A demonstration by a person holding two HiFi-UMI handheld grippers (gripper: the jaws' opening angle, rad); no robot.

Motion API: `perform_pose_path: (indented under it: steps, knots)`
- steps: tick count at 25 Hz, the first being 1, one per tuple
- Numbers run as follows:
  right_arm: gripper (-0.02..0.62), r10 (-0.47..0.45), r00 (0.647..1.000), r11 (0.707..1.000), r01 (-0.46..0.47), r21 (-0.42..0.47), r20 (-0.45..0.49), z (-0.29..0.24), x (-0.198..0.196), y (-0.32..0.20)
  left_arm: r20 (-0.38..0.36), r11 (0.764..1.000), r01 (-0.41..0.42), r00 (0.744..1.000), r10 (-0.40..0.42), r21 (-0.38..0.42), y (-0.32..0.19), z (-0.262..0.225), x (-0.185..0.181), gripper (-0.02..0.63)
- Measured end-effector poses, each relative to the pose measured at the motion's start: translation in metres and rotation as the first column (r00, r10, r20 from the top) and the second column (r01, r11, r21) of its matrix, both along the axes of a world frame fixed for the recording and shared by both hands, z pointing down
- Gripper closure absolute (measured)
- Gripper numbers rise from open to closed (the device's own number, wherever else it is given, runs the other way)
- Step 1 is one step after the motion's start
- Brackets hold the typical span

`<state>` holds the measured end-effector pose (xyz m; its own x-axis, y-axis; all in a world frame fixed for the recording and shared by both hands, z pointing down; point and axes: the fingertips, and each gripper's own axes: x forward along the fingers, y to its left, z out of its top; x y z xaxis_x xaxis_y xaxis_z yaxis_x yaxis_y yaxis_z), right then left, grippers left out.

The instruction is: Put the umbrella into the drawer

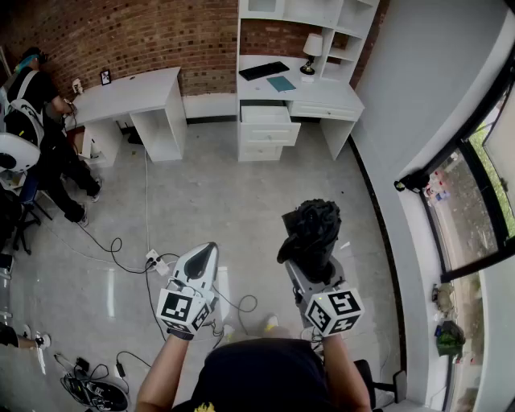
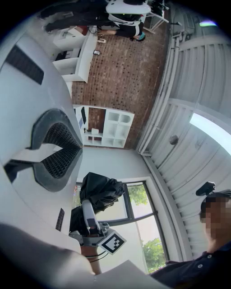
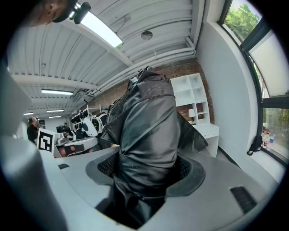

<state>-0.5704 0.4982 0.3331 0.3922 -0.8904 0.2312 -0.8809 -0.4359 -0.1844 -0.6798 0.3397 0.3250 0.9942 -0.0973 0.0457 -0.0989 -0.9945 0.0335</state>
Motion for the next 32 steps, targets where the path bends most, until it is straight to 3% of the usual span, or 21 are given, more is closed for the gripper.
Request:
perform_pose_path:
  steps: [12,18,24,32]
  knots:
    - [0.321,0.01,1.0,1.0,-0.01,0.025,0.016,0.007,0.035,0.022,0.024,0.999,0.013,1.0,-0.013,0.035,0.011,0.008,0.027,0.594]
    - [0.321,0.011,1.0,1.0,-0.011,0.028,-0.003,0.01,0.075,0.049,0.032,0.999,0.022,0.999,-0.023,0.028,0.028,0.01,0.068,0.594]
    - [0.321,0.015,0.999,0.996,-0.02,0.09,0.05,0.014,0.127,0.08,0.034,0.998,0.054,0.998,-0.055,0.031,0.056,0.01,0.114,0.594]
    - [0.322,-0.002,0.998,0.995,-0.004,0.099,0.063,0.025,0.17,0.105,0.031,0.996,0.077,0.996,-0.078,0.033,0.082,0.011,0.157,0.594]
